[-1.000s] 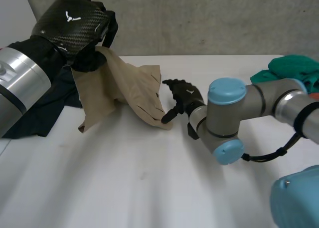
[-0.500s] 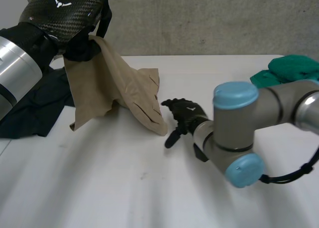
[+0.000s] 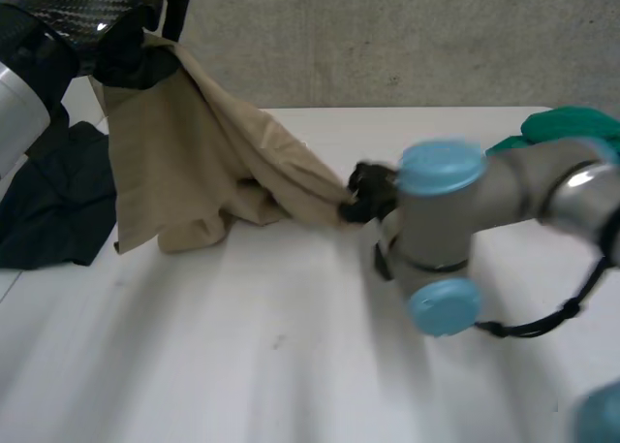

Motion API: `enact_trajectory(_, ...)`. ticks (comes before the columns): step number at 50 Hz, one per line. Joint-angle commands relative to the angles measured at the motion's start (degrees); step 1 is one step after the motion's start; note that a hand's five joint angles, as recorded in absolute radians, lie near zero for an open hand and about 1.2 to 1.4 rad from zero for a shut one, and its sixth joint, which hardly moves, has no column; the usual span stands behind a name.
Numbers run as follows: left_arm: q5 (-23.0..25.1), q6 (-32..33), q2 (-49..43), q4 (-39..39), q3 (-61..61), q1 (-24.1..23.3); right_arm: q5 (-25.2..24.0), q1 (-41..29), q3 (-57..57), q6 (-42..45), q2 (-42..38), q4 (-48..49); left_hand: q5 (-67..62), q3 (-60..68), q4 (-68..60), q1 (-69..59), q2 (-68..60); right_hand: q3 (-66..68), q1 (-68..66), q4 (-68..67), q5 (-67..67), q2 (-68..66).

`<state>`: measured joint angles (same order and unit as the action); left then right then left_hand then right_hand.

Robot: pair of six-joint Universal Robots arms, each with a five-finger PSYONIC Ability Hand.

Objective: Fold the laundry.

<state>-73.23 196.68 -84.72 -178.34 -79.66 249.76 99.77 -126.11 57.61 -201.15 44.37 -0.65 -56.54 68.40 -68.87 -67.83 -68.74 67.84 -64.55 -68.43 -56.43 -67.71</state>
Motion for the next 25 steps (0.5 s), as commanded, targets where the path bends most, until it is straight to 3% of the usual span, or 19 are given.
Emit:
enact_trajectory(1,1.77,0.02,1.05,1.93,-1.55,5.63,-10.7,11.38,14.27,28.91,23.26,4.6,-13.46,11.6,-11.13,-12.17,-11.26,12.16,-15.45,-11.57,-13.57,-12.29)
enact_trajectory(5,4.4,0.02,0.7,3.78,-2.08,9.24,-15.64,16.49,14.2,39.05,31.45,1.38,-13.46,11.6,-11.13,-12.17,-11.26,12.16,-15.45,-11.57,-13.57,-12.29)
enact_trajectory(10,8.54,-0.42,-0.53,6.77,-2.43,11.97,-17.32,20.46,9.11,40.93,37.19,-9.79,-13.46,11.6,-11.13,-12.17,-11.26,12.16,-15.45,-11.57,-13.57,-12.29)
enact_trajectory(12,10.82,-0.42,-2.99,7.56,-2.43,12.15,-20.21,21.51,6.82,41.19,36.76,-15.42,-13.46,11.6,-11.13,-12.17,-11.26,12.16,-15.45,-11.57,-13.57,-12.29)
enact_trajectory(17,12.94,-0.07,-11.07,7.39,-0.42,10.84,-23.83,20.91,3.04,42.24,28.86,-19.57,-13.46,11.6,-11.13,-12.17,-11.26,12.16,-15.45,-11.57,-13.57,-12.29)
enact_trajectory(25,8.47,-0.07,-28.38,1.77,14.51,7.93,-16.54,16.95,-7.06,44.09,14.27,-15.71,-13.46,11.6,-11.13,-12.17,-11.26,12.16,-15.45,-11.57,-13.57,-12.29)
